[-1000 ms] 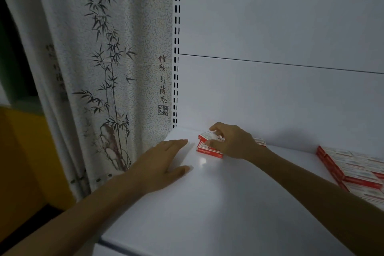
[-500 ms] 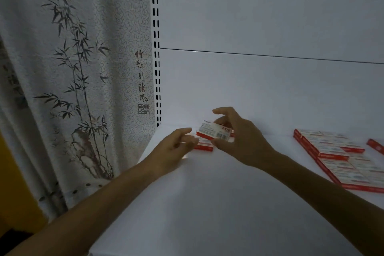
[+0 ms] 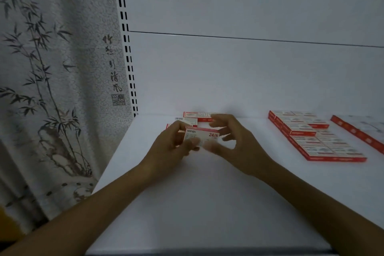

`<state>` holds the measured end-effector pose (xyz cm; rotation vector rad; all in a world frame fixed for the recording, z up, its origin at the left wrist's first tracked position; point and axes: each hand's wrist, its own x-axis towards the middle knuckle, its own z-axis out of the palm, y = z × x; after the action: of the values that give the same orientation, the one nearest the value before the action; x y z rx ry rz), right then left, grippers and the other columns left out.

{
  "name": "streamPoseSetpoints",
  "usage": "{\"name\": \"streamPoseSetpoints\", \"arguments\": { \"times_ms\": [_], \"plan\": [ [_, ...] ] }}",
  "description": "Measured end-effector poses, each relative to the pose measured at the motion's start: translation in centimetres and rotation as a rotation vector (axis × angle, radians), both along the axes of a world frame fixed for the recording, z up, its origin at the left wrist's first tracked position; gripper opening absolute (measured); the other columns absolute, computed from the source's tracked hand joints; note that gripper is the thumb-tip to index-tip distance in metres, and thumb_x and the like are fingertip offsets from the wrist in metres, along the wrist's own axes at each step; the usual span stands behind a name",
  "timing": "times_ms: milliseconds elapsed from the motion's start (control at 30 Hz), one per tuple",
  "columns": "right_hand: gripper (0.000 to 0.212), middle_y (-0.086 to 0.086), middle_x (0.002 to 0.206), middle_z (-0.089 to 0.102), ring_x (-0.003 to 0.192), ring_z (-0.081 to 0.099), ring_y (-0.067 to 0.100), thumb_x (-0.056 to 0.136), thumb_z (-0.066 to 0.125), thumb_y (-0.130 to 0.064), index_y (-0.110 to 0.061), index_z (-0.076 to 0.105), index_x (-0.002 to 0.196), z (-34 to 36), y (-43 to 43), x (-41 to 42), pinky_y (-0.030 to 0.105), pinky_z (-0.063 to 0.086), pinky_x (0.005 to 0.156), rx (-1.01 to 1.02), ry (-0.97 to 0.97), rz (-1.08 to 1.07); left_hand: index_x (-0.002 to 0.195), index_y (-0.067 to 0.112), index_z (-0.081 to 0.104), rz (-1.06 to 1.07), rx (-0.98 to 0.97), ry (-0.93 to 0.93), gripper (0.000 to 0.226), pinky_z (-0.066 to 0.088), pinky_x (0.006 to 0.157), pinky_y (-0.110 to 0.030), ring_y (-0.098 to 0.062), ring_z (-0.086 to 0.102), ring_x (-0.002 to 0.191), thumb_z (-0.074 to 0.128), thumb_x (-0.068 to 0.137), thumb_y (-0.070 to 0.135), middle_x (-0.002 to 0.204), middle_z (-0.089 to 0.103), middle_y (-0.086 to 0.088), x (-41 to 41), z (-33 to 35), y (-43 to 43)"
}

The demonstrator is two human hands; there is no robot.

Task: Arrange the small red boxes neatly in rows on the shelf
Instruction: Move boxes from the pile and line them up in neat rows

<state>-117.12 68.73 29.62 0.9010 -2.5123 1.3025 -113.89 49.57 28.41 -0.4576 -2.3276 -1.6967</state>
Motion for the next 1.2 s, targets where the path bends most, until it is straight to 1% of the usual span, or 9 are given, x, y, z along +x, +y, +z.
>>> {"name": "streamPoseSetpoints", "arguments": {
  "times_ms": [133, 233, 333, 433, 533, 633, 867, 967, 1200],
  "plan": [
    [0.053, 0.003, 0.098, 0.069, 0.081, 0.069, 0.016, 0.075, 0.048, -0.057, -0.019, 0.056, 0.111, 0.7, -0.4, -0.1, 0.033, 0.055, 0.08, -0.22, -0.458, 0.025, 0.105, 0.024, 0.054, 0.186, -0.567, 0.648, 0.019, 0.056, 0.078, -0.033, -0.01, 0.063, 0.099, 0.059, 0.086, 0.025, 0.112, 0.066, 0.007, 0.1, -0.6, -1.1],
    [0.049, 0.01, 0.084, 0.072, 0.072, 0.069, 0.024, 0.076, 0.041, -0.054, -0.015, 0.062, 0.097, 1.0, -0.4, 0.5, 0.034, 0.055, 0.073, -0.315, -0.666, 0.156, 0.105, 0.014, 0.052, 0.16, -0.705, 0.93, 0.021, 0.058, 0.073, -0.037, -0.024, 0.065, 0.102, 0.059, 0.086, 0.018, 0.116, 0.066, -0.009, 0.2, -0.4, -1.1],
    [0.037, 0.013, 0.08, 0.069, 0.068, 0.066, 0.023, 0.08, 0.05, -0.04, -0.009, 0.063, 0.095, 1.3, 0.0, 0.9, 0.031, 0.055, 0.067, -0.349, -0.697, 0.271, 0.098, 0.013, 0.052, 0.178, -0.754, 1.059, 0.014, 0.057, 0.071, -0.037, -0.025, 0.063, 0.102, 0.061, 0.088, 0.012, 0.117, 0.065, -0.01, 0.3, -0.1, -0.7],
    [0.031, 0.013, 0.085, 0.069, 0.072, 0.065, 0.024, 0.08, 0.056, -0.03, -0.008, 0.062, 0.102, 1.2, 0.5, 1.0, 0.027, 0.054, 0.065, -0.342, -0.655, 0.274, 0.104, 0.015, 0.05, 0.158, -0.78, 0.968, 0.018, 0.056, 0.075, -0.037, -0.024, 0.061, 0.108, 0.06, 0.088, 0.017, 0.124, 0.061, -0.008, 0.5, -0.3, -0.3],
    [0.036, 0.011, 0.09, 0.071, 0.076, 0.066, 0.025, 0.077, 0.058, -0.033, -0.01, 0.061, 0.105, 0.8, 0.7, 0.9, 0.027, 0.055, 0.067, -0.339, -0.594, 0.214, 0.126, 0.018, 0.042, 0.182, -0.794, 0.741, 0.046, 0.055, 0.082, -0.032, -0.019, 0.055, 0.115, 0.054, 0.087, 0.04, 0.132, 0.055, -0.004, 0.9, -0.5, -0.1],
    [0.036, 0.008, 0.091, 0.071, 0.079, 0.067, 0.026, 0.077, 0.059, -0.035, -0.012, 0.061, 0.104, 0.7, 0.6, 0.9, 0.028, 0.056, 0.071, -0.323, -0.547, 0.184, 0.137, 0.018, 0.035, 0.202, -0.798, 0.657, 0.066, 0.052, 0.084, -0.031, -0.018, 0.054, 0.115, 0.052, 0.083, 0.053, 0.132, 0.054, -0.004, 1.1, -0.7, 0.0],
    [0.039, 0.003, 0.097, 0.071, 0.078, 0.068, 0.025, 0.079, 0.056, -0.038, -0.016, 0.059, 0.111, 0.8, 0.3, 1.3, 0.032, 0.056, 0.075, -0.316, -0.485, 0.203, 0.124, 0.025, 0.047, 0.326, -0.654, 0.542, 0.056, 0.048, 0.071, -0.017, -0.003, 0.054, 0.094, 0.051, 0.081, 0.06, 0.113, 0.064, 0.003, 0.9, -0.9, -0.5],
    [0.044, 0.001, 0.096, 0.072, 0.075, 0.069, 0.024, 0.076, 0.059, -0.037, -0.017, 0.055, 0.115, 0.7, 0.1, 1.4, 0.032, 0.057, 0.073, -0.311, -0.454, 0.177, 0.121, 0.025, 0.051, 0.337, -0.662, 0.483, 0.055, 0.032, 0.068, -0.002, 0.01, 0.04, 0.09, 0.051, 0.079, 0.06, 0.108, 0.066, 0.006, 0.9, -0.9, -0.4],
    [0.046, -0.023, 0.104, 0.058, 0.08, 0.065, 0.008, 0.079, 0.068, -0.033, -0.046, 0.042, 0.115, -0.5, 0.4, 1.2, 0.021, 0.055, 0.066, -0.038, 0.041, 0.052, 0.123, 0.025, 0.052, 0.382, -0.657, 0.42, 0.052, 0.03, 0.068, 0.0, 0.007, 0.044, 0.082, 0.062, 0.078, 0.05, 0.109, 0.065, 0.007, 1.1, -1.0, -0.5]
  ]
}}
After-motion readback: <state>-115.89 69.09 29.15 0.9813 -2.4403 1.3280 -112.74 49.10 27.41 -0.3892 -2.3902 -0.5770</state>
